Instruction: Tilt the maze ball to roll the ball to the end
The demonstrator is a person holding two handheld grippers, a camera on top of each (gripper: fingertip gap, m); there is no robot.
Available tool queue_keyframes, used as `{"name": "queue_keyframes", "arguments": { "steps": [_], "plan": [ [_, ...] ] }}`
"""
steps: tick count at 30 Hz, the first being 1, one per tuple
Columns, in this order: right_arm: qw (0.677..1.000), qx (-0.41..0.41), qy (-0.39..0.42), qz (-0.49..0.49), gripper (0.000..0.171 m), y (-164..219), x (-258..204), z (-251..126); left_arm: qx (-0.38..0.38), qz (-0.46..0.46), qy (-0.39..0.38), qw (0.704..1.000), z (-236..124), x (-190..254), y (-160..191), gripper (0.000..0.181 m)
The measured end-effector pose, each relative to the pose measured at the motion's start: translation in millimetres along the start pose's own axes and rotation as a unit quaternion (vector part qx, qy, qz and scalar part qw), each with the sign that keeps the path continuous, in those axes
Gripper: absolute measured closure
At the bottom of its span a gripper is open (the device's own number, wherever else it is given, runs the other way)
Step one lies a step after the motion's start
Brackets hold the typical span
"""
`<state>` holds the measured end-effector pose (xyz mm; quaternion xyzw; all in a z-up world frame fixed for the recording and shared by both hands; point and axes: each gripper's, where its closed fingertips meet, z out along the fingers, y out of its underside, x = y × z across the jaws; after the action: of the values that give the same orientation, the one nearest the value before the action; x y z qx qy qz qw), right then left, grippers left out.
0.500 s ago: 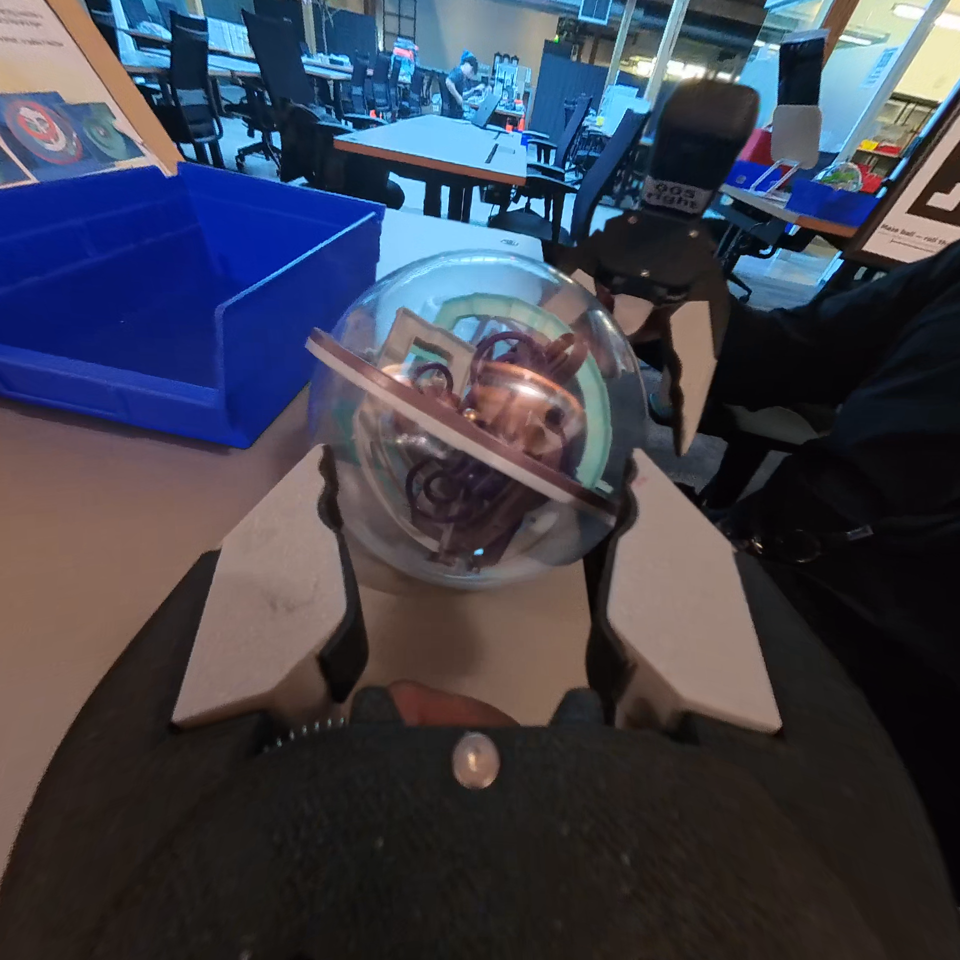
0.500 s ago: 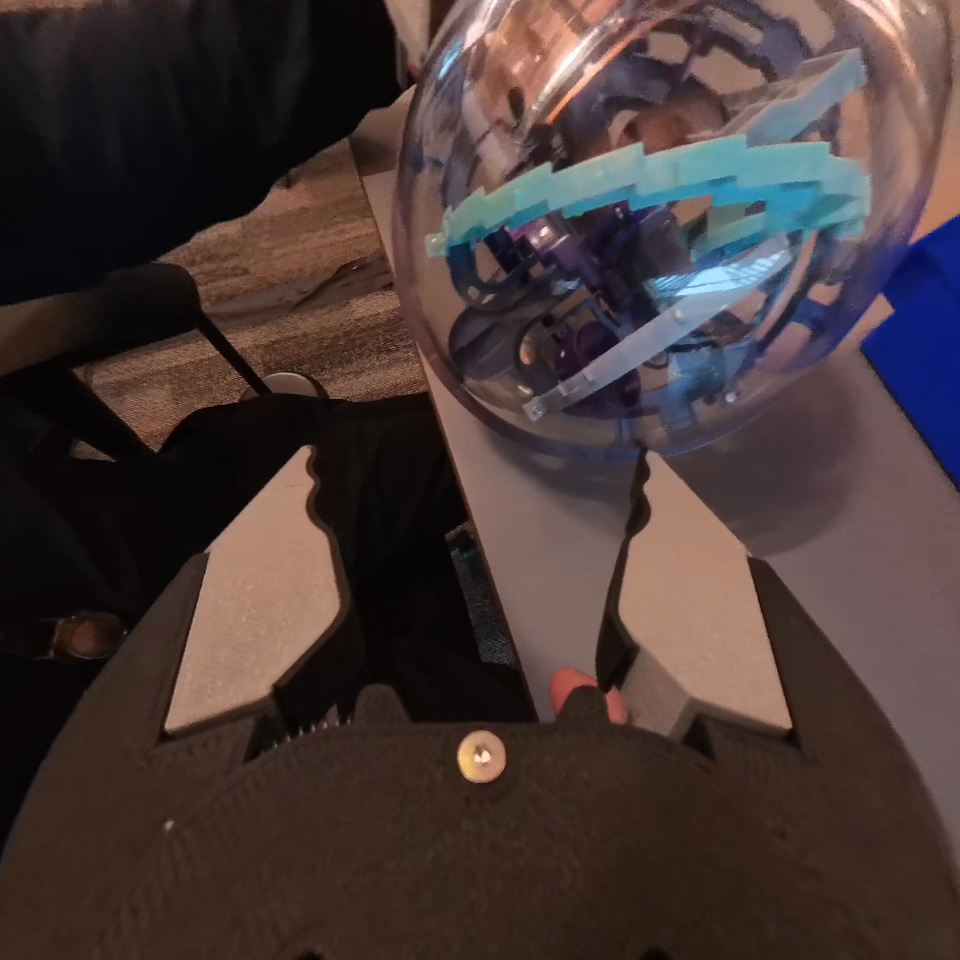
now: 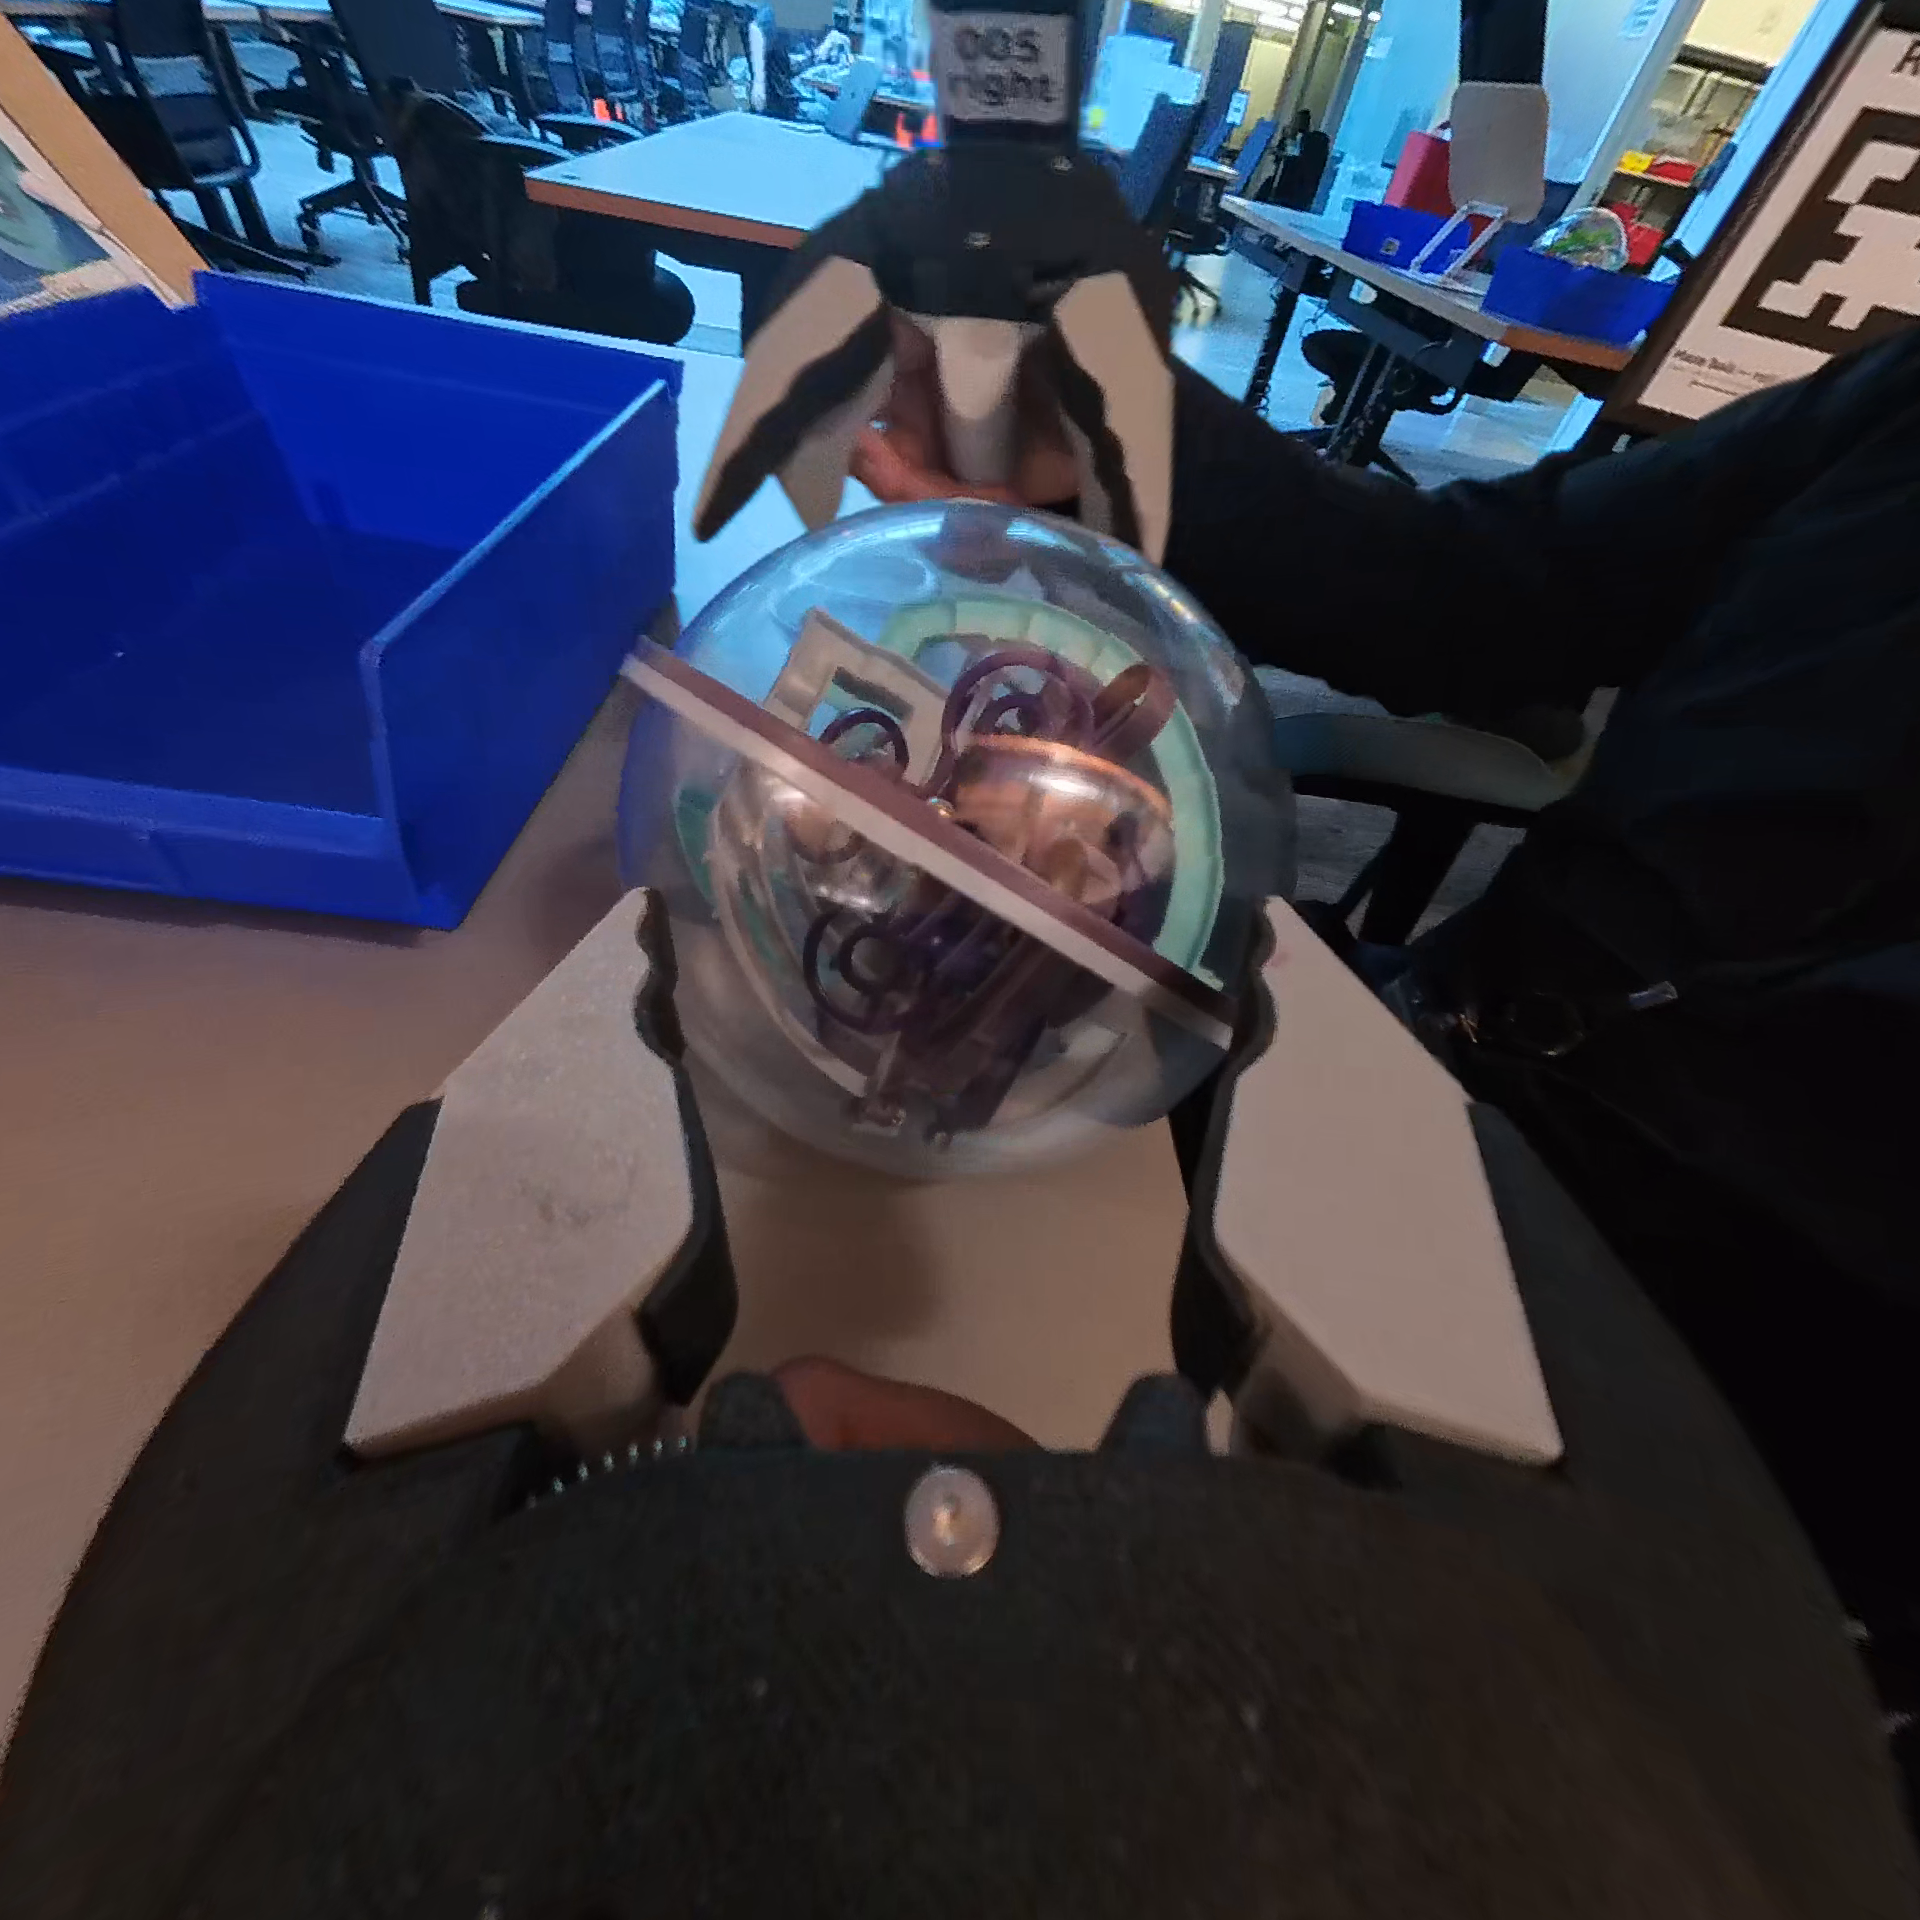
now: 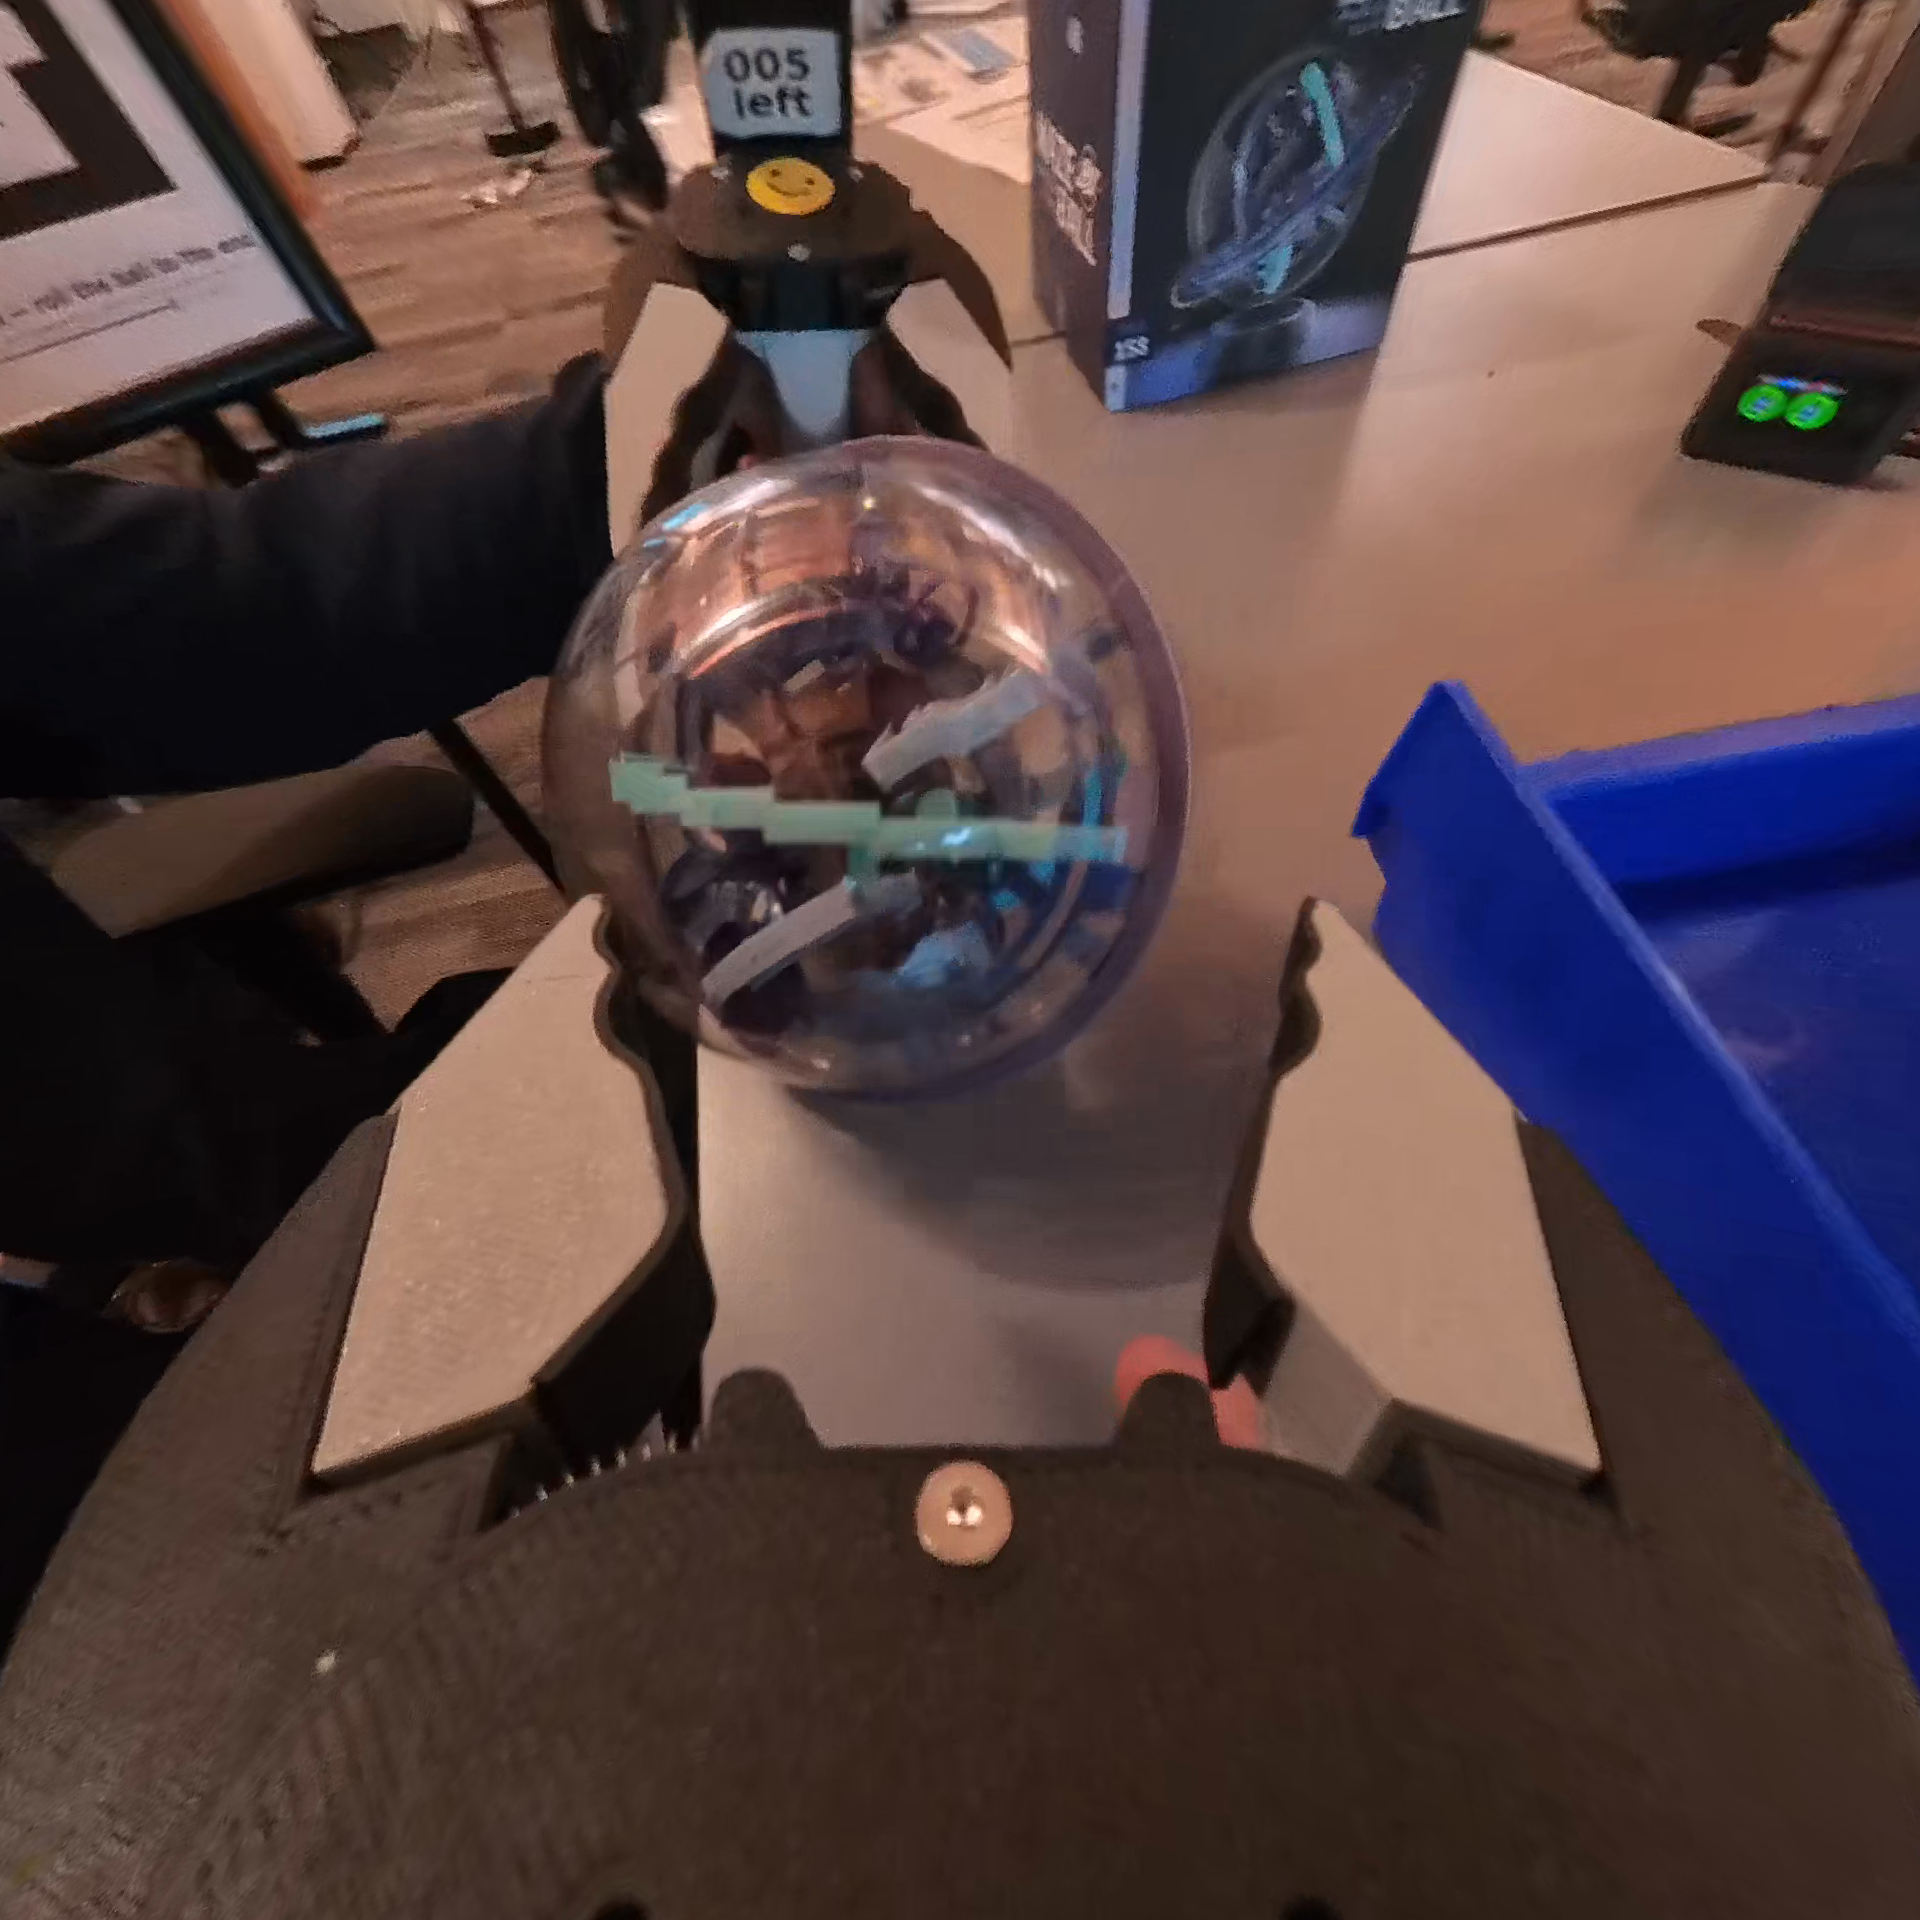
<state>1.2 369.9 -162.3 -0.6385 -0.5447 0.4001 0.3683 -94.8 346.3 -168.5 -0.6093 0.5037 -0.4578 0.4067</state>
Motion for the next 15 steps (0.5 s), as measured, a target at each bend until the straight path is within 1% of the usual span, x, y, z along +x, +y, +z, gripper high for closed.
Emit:
{"name": "queue_keyframes", "arguments": {
  "steps": [2, 7, 10, 11, 13, 15],
  "plan": [
    [0.999, 0.000, -0.040, 0.007, 0.050, -5, 6, 12, -0.003, -0.004, 0.011, 1.000, 2, -1, -1, 0.076],
    [0.988, -0.012, -0.148, 0.034, 0.037, -1, -2, 34, -0.013, -0.009, 0.032, 0.999, 4, -5, -3, 0.076],
    [0.984, -0.007, -0.173, 0.045, 0.033, 1, -5, 40, -0.009, -0.010, 0.019, 1.000, 1, -13, -4, 0.077],
    [0.983, -0.005, -0.179, 0.049, 0.037, 2, -7, 41, -0.005, -0.008, 0.009, 1.000, 0, -17, -5, 0.078],
    [0.984, -0.001, -0.170, 0.046, 0.037, 4, -8, 41, 0.010, -0.008, -0.017, 1.000, -5, -23, -6, 0.078],
    [0.987, 0.002, -0.156, 0.046, 0.037, 7, -7, 38, 0.022, -0.010, -0.043, 0.999, -10, -24, -6, 0.083]
  ]
}}
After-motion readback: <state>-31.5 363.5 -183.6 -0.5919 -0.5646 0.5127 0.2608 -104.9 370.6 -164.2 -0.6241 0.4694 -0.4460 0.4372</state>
